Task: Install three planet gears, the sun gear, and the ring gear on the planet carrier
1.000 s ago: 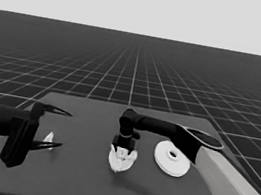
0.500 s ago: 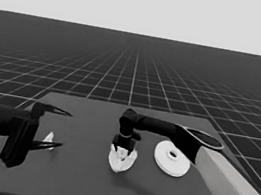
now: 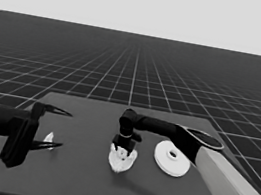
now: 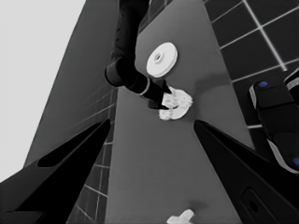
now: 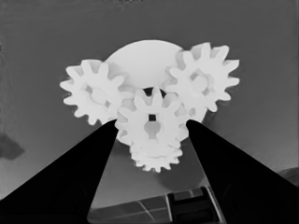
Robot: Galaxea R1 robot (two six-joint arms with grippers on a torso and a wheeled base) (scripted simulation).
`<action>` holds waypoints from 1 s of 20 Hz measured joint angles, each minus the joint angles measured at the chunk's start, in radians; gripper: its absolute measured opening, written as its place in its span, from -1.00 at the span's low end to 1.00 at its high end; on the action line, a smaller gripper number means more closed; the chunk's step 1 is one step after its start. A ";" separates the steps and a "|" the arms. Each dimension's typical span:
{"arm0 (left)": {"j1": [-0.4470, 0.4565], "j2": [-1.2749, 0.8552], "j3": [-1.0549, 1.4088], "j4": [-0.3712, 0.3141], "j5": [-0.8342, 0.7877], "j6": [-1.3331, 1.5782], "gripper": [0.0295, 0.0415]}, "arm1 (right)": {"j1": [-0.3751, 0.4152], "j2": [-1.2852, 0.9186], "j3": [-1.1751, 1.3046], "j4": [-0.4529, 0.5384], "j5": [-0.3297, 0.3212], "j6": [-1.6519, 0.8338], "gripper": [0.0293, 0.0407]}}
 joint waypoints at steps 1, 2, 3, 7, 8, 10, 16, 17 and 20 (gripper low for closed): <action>0.000 0.000 0.000 0.000 0.000 0.000 0.49 | 0.000 0.000 0.000 0.000 0.000 0.010 -0.71; 0.000 0.000 0.000 0.000 0.000 0.000 0.49 | 0.000 0.000 0.000 0.000 0.000 0.021 -0.71; 0.000 0.000 0.000 0.000 0.000 0.000 0.49 | 0.000 0.000 0.000 0.000 0.000 0.031 -0.71; 0.000 0.000 0.000 0.000 0.000 0.000 0.49 | 0.000 0.000 0.000 0.000 0.000 0.073 -0.71; 0.000 0.000 0.000 0.000 0.000 0.000 0.49 | 0.000 0.000 0.000 0.000 0.000 0.084 -0.71; 0.000 0.000 0.000 0.000 0.000 0.000 0.49 | 0.000 0.000 0.000 0.000 0.000 0.105 -0.71; 0.000 0.000 0.000 0.000 0.000 0.000 0.49 | 0.000 0.000 0.000 0.000 0.000 0.168 -0.72; 0.000 0.000 0.000 0.000 0.000 0.000 0.49 | 0.000 0.000 0.000 0.000 0.000 0.178 -0.72; 0.000 0.000 0.000 0.000 0.000 0.000 0.49 | 0.000 0.000 0.000 0.000 0.000 0.209 -0.71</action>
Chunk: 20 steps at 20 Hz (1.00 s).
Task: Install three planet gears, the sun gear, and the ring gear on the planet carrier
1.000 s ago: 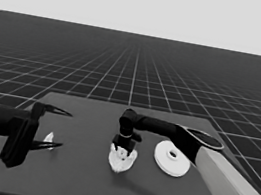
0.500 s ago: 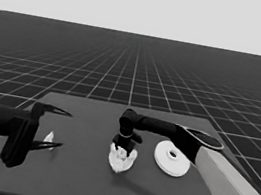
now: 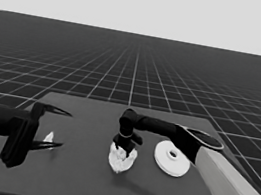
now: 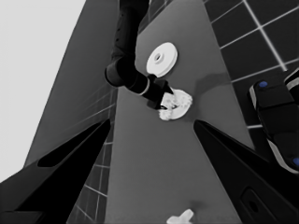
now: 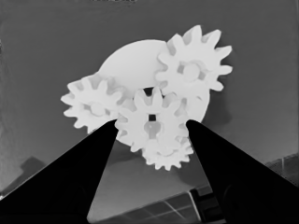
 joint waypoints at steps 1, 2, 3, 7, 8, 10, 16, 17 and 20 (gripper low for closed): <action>0.000 0.000 0.000 0.000 0.000 0.000 0.49 | 0.000 0.000 0.000 0.000 0.000 0.010 -0.71; 0.000 0.000 0.000 0.000 0.000 0.000 0.49 | 0.000 0.000 0.000 0.000 0.000 0.021 -0.71; 0.000 0.000 0.000 0.000 0.000 0.000 0.49 | 0.000 0.000 0.000 0.000 0.000 0.031 -0.71; 0.000 0.000 0.000 0.000 0.000 0.000 0.49 | 0.000 0.000 0.000 0.000 0.000 0.073 -0.71; 0.000 0.000 0.000 0.000 0.000 0.000 0.49 | 0.000 0.000 0.000 0.000 0.000 0.084 -0.71; 0.000 0.000 0.000 0.000 0.000 0.000 0.49 | 0.000 0.000 0.000 0.000 0.000 0.105 -0.72; 0.000 0.000 0.000 0.000 0.000 0.000 0.49 | 0.000 0.000 0.000 0.000 0.000 0.168 -0.72; 0.000 0.000 0.000 0.000 0.000 0.000 0.49 | 0.000 0.000 0.000 0.000 0.000 0.178 -0.71; 0.000 0.000 0.000 0.000 0.000 0.000 0.49 | 0.000 0.000 0.000 0.000 0.000 0.209 -0.72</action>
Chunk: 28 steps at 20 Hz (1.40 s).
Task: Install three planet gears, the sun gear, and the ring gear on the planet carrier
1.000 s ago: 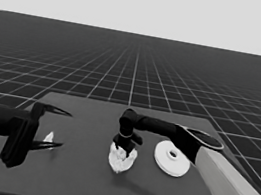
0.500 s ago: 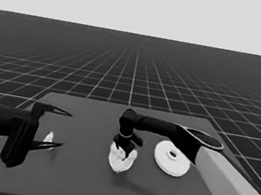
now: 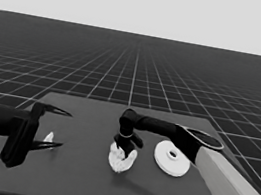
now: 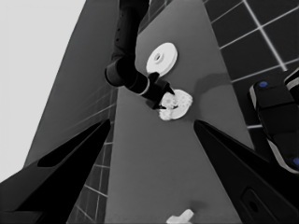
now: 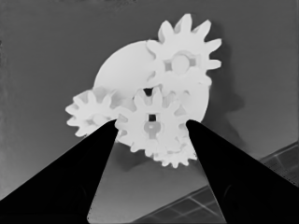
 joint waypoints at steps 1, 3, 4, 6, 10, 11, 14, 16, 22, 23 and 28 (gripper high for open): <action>0.000 0.000 0.000 0.000 0.000 0.000 0.49 | 0.000 0.000 0.000 0.000 0.000 0.010 -0.71; 0.000 0.000 0.000 0.000 0.000 0.000 0.49 | 0.000 0.000 0.000 0.000 0.000 0.031 -0.72; 0.000 0.000 0.000 0.000 0.000 0.000 0.49 | 0.000 0.000 0.000 0.000 0.000 0.042 -0.72; 0.000 0.000 0.000 0.000 0.000 0.000 0.49 | 0.000 0.000 0.000 0.000 0.000 0.063 -0.71; 0.000 0.000 0.000 0.000 0.000 0.000 0.49 | 0.000 0.000 0.000 0.000 0.000 0.105 -0.71; 0.000 0.000 0.000 0.000 0.000 0.000 0.49 | 0.000 0.000 0.000 0.000 0.000 0.115 -0.71; 0.000 0.000 0.000 0.000 0.000 0.000 0.49 | 0.000 0.000 0.000 0.000 0.000 0.147 -0.71; 0.000 0.000 0.000 0.000 0.000 0.000 0.49 | 0.000 0.000 0.000 0.000 0.000 0.168 -0.71; 0.000 0.000 0.000 0.000 0.000 0.000 0.49 | 0.000 0.000 0.000 0.000 0.000 0.230 -0.71; 0.000 0.000 0.000 0.000 0.000 0.000 0.49 | 0.000 0.000 0.000 0.000 0.000 0.241 -0.71; 0.000 0.000 0.000 0.000 0.000 0.000 0.49 | 0.000 0.000 0.000 0.000 0.000 0.282 0.34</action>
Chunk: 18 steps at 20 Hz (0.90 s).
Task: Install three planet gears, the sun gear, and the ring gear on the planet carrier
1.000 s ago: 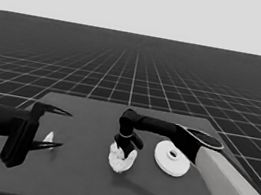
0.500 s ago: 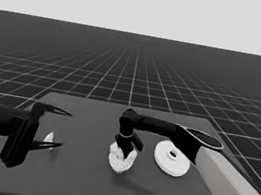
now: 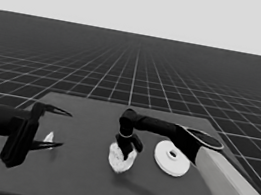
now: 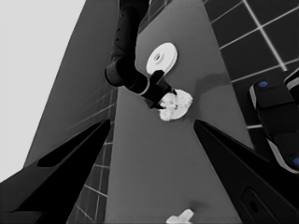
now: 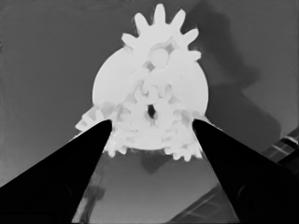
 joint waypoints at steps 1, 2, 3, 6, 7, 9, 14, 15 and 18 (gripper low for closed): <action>0.000 0.000 0.000 0.000 0.000 0.000 0.49 | 0.000 0.000 0.000 0.000 0.000 0.002 0.53; 0.000 0.000 0.000 0.000 0.000 0.000 0.49 | 0.000 0.000 0.000 0.000 0.000 0.003 0.59; 0.000 0.000 0.000 0.000 0.000 0.000 0.49 | 0.000 0.000 0.000 0.000 0.000 0.004 0.61; 0.000 0.000 0.000 0.000 0.000 0.000 0.49 | 0.000 0.000 0.000 0.000 0.000 0.005 0.61; 0.000 0.000 0.000 0.000 0.000 0.000 0.49 | 0.000 0.000 0.000 0.000 0.000 0.005 0.61; 0.000 0.000 0.000 0.000 0.000 0.000 0.49 | 0.049 -0.009 0.039 0.043 -0.026 -0.388 0.75; 0.000 0.000 0.000 0.000 0.000 0.000 0.49 | 0.132 -0.016 0.071 0.109 -0.039 -0.954 0.62; 0.000 0.000 0.000 0.000 0.000 0.000 0.49 | 0.134 -0.016 0.072 0.112 -0.039 -0.972 0.61; 0.000 0.000 0.000 0.000 0.000 0.000 0.49 | 0.136 -0.017 0.072 0.115 -0.039 -0.993 0.61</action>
